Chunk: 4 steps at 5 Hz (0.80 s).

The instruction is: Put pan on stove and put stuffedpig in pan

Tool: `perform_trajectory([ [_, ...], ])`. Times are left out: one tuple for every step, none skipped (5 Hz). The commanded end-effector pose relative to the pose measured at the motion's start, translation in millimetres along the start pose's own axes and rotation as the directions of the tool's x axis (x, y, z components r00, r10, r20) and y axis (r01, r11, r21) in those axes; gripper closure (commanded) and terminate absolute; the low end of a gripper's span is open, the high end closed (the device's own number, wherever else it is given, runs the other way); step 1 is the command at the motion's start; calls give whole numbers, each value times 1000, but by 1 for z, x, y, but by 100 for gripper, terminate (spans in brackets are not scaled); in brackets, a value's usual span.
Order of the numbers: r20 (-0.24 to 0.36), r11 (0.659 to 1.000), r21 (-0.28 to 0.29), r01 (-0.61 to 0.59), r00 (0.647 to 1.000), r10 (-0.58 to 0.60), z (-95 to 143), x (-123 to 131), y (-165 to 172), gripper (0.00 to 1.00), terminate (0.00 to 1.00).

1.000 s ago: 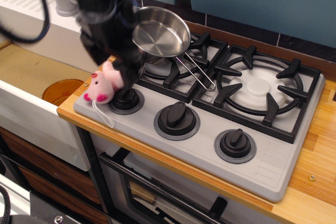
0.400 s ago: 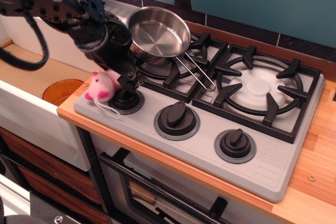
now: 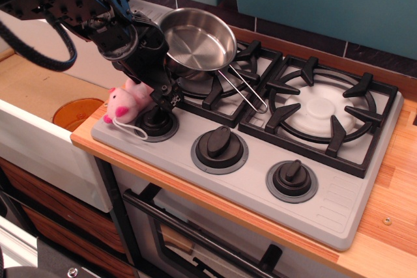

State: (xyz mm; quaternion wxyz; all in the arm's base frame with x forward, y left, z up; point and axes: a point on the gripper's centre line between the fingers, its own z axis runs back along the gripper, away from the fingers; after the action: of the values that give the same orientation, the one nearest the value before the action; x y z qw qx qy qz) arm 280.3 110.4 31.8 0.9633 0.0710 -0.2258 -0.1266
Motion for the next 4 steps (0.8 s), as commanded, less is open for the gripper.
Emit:
perform_trajectory([
  [-40,998,57,-32,999,34,8,9,10,100,0],
  [-66,997,65,-50,996,54,16,12,5,100,0],
  [-81,995,77,-59,995,66,21,17,1,100,0],
  [-115,996,77,-37,992,46,37,29,5,100,0],
])
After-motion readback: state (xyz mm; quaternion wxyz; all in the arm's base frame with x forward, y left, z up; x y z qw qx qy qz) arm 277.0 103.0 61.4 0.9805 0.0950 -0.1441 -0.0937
